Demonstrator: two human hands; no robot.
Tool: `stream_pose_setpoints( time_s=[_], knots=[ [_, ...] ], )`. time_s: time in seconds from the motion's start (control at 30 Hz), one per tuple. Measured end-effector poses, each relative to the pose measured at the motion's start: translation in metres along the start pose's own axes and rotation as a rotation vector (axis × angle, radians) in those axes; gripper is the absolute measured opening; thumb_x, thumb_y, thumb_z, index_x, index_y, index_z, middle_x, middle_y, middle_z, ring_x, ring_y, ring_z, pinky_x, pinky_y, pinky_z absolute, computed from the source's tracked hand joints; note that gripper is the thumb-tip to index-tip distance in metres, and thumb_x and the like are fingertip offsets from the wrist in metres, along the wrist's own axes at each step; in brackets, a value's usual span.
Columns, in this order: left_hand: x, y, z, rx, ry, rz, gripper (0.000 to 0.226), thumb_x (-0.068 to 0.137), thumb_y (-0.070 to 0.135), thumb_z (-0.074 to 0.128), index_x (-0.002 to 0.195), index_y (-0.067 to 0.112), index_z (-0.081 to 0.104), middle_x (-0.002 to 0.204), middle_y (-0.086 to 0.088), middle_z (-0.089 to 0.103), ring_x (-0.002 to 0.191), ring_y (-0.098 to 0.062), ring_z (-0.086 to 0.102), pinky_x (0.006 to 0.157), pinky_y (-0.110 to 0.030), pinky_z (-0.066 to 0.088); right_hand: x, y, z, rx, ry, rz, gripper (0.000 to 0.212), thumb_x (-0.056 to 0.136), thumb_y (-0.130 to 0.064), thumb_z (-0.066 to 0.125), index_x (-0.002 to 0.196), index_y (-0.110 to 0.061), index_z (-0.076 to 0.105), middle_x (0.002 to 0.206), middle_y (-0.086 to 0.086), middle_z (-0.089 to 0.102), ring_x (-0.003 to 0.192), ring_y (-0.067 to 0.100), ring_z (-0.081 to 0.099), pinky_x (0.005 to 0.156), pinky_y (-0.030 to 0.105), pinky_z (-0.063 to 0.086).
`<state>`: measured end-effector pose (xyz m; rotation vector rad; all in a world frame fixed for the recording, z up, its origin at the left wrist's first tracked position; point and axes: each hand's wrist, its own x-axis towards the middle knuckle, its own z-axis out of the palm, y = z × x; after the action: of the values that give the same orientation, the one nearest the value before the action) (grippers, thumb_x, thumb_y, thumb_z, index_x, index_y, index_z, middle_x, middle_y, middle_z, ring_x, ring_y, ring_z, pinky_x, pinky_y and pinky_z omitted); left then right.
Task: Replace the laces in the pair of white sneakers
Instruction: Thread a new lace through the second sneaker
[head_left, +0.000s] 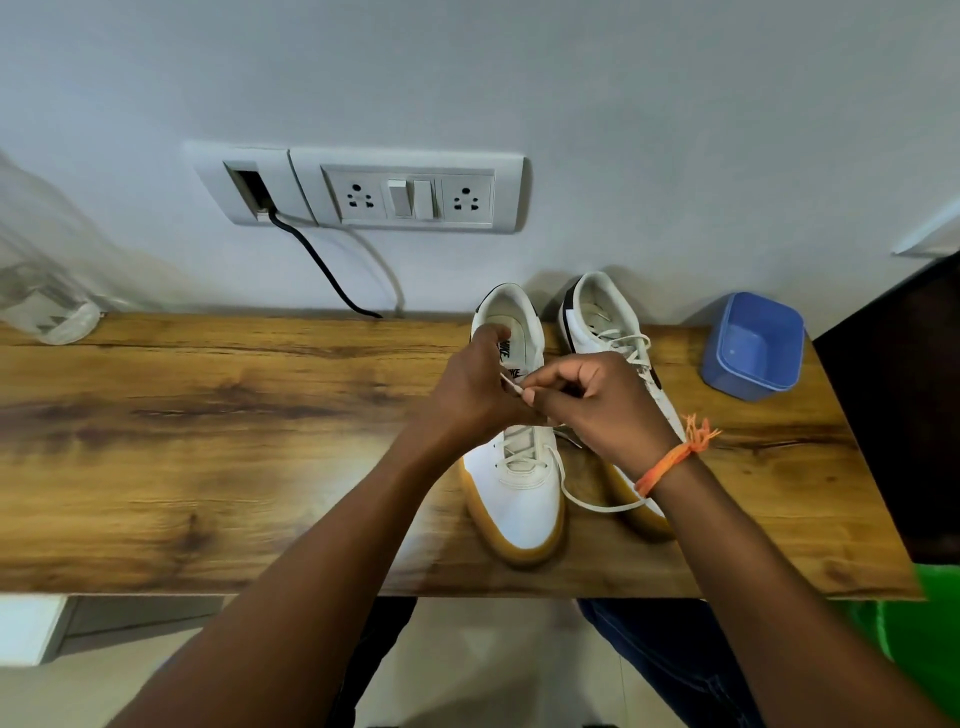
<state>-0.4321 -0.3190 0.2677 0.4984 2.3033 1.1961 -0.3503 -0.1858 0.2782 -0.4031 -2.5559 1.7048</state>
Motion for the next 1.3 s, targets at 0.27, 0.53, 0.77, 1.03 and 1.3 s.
stream_pose_setpoints(
  time_s=[0.27,0.53,0.77,1.03,1.3],
  knots=[
    [0.003,-0.019,-0.025,0.262,0.096,-0.090,0.028,0.070,0.036,0.087,0.072,0.014,0.069,0.061,0.004,0.067,0.054,-0.007,0.062,0.056,-0.030,0.049,0.003,0.012,0.005,-0.147,0.213,0.051,0.015,0.089,-0.004,0.057,0.092,-0.014,0.068,0.079,0.000,0.068,0.066,0.011,0.065,0.062,0.027,0.052],
    [0.001,-0.026,0.000,0.260,0.073,-0.189,0.042,0.071,0.041,0.082,0.080,0.002,0.068,0.068,-0.009,0.068,0.063,-0.025,0.069,0.062,-0.045,0.060,-0.003,0.019,0.027,-0.347,0.016,0.100,0.016,0.081,-0.004,0.068,0.090,-0.012,0.079,0.089,0.004,0.076,0.075,0.008,0.064,0.066,0.002,0.041],
    [0.005,-0.023,-0.006,0.013,0.015,-0.312,0.010,0.073,0.004,0.074,0.070,-0.005,0.072,0.062,-0.015,0.071,0.056,-0.026,0.072,0.063,-0.045,0.063,-0.002,0.015,0.028,-0.310,-0.025,0.075,0.003,0.077,-0.012,0.080,0.080,-0.010,0.079,0.079,0.002,0.075,0.065,-0.002,0.059,0.063,0.001,0.039],
    [0.004,-0.026,-0.015,-0.145,-0.060,-0.389,0.009,0.077,-0.012,0.066,0.070,-0.009,0.071,0.071,-0.025,0.071,0.073,-0.041,0.072,0.068,-0.047,0.062,0.002,0.011,0.022,-0.642,-0.194,-0.026,0.015,0.082,-0.011,0.074,0.093,-0.002,0.074,0.089,0.012,0.072,0.084,0.020,0.066,0.070,0.023,0.047],
    [0.004,-0.026,-0.013,-0.227,-0.084,-0.450,0.002,0.080,-0.013,0.066,0.080,-0.012,0.068,0.081,-0.030,0.069,0.067,-0.032,0.067,0.064,-0.037,0.061,-0.005,0.015,0.033,-0.439,0.000,-0.026,0.012,0.082,-0.004,0.073,0.089,-0.011,0.079,0.088,0.005,0.075,0.083,0.017,0.067,0.079,0.028,0.052]
  ],
)
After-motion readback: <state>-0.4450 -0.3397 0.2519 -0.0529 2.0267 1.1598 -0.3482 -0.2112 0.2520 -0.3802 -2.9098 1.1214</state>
